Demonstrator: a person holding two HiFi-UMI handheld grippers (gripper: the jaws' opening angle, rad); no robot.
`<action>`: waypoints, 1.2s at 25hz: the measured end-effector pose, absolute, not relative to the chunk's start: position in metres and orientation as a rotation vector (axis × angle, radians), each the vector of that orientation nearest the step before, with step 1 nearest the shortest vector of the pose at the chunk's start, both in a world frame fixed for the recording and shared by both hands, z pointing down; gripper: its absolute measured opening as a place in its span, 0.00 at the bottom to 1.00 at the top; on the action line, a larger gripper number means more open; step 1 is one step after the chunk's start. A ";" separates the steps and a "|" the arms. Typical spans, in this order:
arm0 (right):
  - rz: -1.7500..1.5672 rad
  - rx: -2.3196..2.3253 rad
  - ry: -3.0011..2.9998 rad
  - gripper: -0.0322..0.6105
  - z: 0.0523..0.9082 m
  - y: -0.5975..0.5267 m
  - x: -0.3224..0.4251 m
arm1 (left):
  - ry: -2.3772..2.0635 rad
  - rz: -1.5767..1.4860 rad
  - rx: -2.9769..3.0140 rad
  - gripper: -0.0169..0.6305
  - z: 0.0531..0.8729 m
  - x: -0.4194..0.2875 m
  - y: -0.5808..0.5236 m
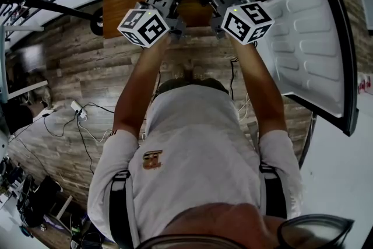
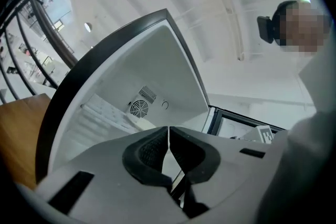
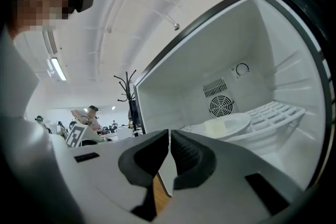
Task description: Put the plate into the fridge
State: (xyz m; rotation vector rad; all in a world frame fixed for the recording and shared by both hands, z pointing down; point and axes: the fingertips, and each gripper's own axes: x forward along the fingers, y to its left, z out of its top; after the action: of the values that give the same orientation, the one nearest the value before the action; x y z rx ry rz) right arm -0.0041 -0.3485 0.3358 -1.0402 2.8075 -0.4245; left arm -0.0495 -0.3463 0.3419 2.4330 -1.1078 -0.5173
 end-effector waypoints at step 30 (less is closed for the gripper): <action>0.279 -1.197 2.838 0.10 0.323 -0.285 0.004 | -1.245 -0.226 2.876 0.05 0.321 -0.047 -0.276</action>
State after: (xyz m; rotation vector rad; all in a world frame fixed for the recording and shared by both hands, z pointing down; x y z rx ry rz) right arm 0.0036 -0.2849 0.3228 -1.1973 2.8375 0.2794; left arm -0.0472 -0.2763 0.3210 2.8757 -1.2451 -0.2262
